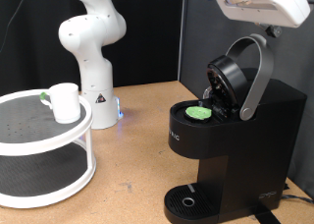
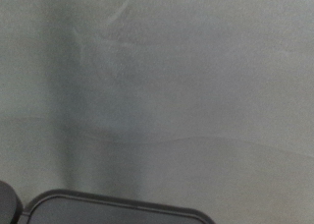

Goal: Make a cup of coffee with the keurig machine

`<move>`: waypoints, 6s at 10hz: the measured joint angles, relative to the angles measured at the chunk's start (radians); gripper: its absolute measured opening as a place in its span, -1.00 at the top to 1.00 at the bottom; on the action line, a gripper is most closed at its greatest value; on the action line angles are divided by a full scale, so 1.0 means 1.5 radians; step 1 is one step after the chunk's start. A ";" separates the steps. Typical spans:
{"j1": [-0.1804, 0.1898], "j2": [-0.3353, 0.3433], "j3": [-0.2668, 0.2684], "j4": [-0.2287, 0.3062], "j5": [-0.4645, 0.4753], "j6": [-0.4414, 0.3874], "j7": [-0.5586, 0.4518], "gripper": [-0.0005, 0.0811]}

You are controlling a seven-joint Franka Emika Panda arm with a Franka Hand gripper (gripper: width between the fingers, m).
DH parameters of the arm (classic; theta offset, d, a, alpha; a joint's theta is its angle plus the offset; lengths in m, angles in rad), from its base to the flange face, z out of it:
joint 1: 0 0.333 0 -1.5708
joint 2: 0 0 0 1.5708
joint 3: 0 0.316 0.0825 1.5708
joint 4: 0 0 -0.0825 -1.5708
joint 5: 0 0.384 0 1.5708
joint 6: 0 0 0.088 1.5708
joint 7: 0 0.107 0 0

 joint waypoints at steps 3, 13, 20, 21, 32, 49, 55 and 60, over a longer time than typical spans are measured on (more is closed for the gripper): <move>-0.006 -0.009 -0.005 -0.014 -0.002 -0.005 -0.012 0.98; -0.042 -0.049 -0.020 -0.029 -0.076 -0.065 0.006 0.98; -0.073 -0.055 -0.062 -0.037 -0.085 -0.097 -0.016 0.98; -0.075 -0.054 -0.069 -0.039 -0.087 -0.100 -0.022 0.98; -0.087 -0.029 -0.136 -0.064 -0.088 -0.125 -0.109 0.98; -0.090 0.026 -0.145 -0.109 -0.106 -0.051 -0.136 0.98; -0.085 0.006 -0.130 -0.101 -0.005 -0.041 -0.193 0.98; -0.083 -0.028 -0.113 -0.084 0.008 -0.053 -0.179 0.98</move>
